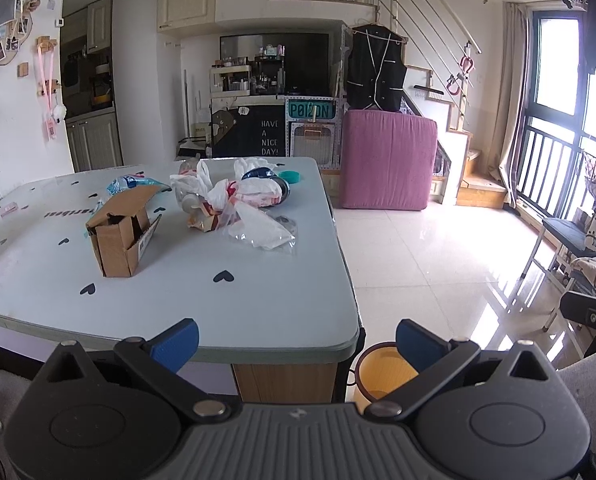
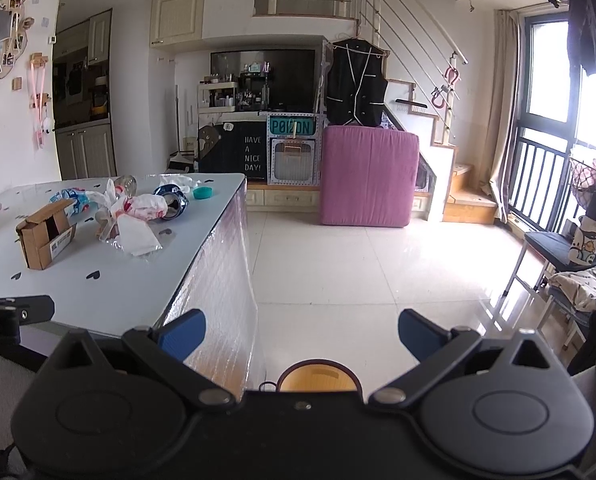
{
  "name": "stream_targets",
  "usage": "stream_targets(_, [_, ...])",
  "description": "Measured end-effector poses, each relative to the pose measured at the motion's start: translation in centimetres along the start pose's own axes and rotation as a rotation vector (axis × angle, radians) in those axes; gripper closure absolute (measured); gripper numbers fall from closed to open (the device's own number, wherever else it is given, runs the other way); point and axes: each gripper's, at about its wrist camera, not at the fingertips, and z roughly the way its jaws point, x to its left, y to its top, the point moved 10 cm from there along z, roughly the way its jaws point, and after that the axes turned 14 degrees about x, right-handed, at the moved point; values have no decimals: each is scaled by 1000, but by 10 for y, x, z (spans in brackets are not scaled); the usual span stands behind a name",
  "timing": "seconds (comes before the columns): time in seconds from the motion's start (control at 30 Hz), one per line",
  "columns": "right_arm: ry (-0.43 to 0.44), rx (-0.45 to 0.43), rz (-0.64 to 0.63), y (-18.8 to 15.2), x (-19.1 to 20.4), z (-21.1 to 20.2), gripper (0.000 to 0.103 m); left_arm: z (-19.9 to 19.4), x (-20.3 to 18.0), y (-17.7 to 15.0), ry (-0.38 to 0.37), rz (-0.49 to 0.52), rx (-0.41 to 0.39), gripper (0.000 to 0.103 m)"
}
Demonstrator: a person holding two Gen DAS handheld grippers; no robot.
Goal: Collect trash
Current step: 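Approach the cardboard box and close the left gripper on it while the right gripper grasps a clear plastic bag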
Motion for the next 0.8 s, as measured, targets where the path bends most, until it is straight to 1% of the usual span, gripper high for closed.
stream_targets(0.23, [7,16,-9,3,4,7,0,5,12,5,17,-20,20,0])
stream_targets(0.4, [20,21,-23,11,13,16,0,11,32,10,49,-46,26,0])
stream_targets(0.47, [28,24,-36,15,19,22,0,15,44,14,64,-59,32,0])
stream_targets(0.63, [61,30,-68,30,37,42,0,29,83,20,129,-104,56,0])
stream_targets(0.8, [89,18,-106,52,66,67,0,43,124,30,135,-160,75,0])
